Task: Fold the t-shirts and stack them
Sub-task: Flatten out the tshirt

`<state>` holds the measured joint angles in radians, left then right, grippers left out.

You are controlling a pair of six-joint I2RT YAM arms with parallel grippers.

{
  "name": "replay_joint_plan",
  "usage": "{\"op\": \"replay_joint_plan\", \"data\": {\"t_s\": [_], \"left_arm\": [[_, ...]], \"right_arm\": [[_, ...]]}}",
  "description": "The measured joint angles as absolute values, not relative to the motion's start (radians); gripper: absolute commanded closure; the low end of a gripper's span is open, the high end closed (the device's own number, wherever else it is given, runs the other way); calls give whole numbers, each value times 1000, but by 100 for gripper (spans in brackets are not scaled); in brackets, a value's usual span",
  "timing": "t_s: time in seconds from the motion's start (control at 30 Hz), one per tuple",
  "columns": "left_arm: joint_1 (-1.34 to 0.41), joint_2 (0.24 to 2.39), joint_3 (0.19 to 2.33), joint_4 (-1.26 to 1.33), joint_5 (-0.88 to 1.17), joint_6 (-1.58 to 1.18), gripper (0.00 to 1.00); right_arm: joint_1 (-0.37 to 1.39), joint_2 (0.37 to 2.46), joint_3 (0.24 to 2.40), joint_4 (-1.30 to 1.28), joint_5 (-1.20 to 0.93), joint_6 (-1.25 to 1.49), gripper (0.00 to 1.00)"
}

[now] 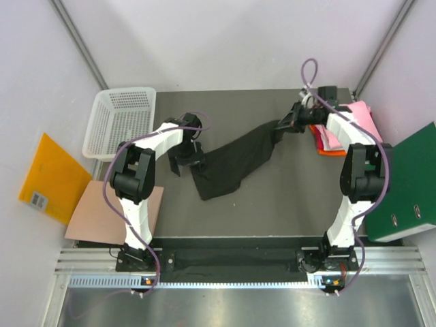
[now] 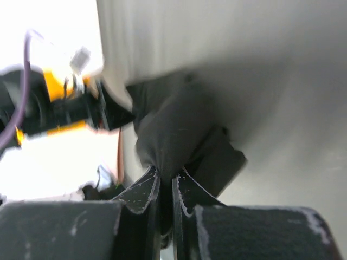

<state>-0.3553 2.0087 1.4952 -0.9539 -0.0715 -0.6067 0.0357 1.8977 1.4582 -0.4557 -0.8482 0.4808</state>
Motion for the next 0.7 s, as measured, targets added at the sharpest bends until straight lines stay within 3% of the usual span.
{"op": "replay_joint_plan", "data": {"t_s": [0.2, 0.37, 0.53, 0.7], "left_arm": [[-348, 1985, 1518, -987, -128, -614, 8], [-322, 1964, 1561, -1026, -194, -626, 1], [-236, 1911, 1641, -1077, -230, -628, 1], [-119, 1827, 1748, -1077, -237, -622, 1]], "right_arm": [[-80, 1832, 1694, -500, -677, 456, 100], [-114, 1677, 1770, -470, -553, 455, 99], [-39, 1602, 1861, -464, -522, 439, 100], [136, 1722, 1991, -517, -580, 376, 100]]}}
